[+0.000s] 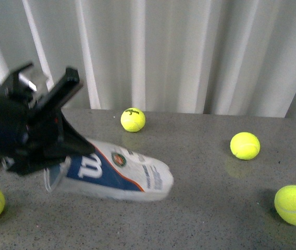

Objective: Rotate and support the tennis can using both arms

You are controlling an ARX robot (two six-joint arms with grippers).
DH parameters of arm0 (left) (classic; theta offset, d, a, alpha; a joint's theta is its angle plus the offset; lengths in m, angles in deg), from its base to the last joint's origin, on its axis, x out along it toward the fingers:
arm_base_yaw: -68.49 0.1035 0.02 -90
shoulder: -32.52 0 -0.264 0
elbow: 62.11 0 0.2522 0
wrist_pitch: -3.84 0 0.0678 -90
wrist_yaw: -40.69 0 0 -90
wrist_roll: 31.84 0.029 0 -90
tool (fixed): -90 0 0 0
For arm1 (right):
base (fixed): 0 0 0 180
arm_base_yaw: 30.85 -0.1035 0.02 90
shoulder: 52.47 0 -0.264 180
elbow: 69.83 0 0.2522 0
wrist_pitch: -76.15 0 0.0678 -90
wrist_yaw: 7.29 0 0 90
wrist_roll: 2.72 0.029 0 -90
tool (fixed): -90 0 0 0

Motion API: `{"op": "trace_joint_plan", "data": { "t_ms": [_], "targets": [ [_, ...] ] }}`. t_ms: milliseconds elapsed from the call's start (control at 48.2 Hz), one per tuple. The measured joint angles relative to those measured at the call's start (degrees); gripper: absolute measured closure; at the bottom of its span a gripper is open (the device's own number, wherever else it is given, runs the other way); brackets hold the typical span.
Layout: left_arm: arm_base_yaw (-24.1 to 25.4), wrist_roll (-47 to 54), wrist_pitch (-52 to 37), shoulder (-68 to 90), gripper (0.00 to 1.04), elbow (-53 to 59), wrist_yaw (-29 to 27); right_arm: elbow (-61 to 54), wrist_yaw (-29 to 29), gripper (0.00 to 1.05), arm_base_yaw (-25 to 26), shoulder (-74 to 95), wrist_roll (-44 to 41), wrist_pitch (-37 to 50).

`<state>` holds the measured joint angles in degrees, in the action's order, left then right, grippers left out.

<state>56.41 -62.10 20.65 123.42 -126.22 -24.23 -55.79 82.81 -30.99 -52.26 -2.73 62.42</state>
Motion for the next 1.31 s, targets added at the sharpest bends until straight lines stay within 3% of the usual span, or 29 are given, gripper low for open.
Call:
{"op": "trace_joint_plan", "data": {
  "t_ms": [270, 539, 871, 1058, 1307],
  "targets": [
    [-7.26, 30.8, 29.57, -0.76, 1.01, -22.08, -15.96, 0.0, 0.0, 0.07, 0.0, 0.0, 0.02, 0.0],
    [-16.55, 47.23, 44.02, 4.96, 1.01, -34.32, -24.87, 0.0, 0.0, 0.07, 0.0, 0.0, 0.02, 0.0],
    [-20.92, 48.04, 46.03, 12.17, 1.01, -37.0, -26.75, 0.0, 0.0, 0.07, 0.0, 0.0, 0.02, 0.0],
    [-20.5, 48.11, 45.22, 17.09, 1.01, -37.13, -29.18, 0.0, 0.0, 0.07, 0.0, 0.0, 0.02, 0.0],
    [-20.11, 48.17, 45.62, 18.58, 1.01, -38.77, -28.46, 0.0, 0.0, 0.07, 0.0, 0.0, 0.02, 0.0]
  ]
}}
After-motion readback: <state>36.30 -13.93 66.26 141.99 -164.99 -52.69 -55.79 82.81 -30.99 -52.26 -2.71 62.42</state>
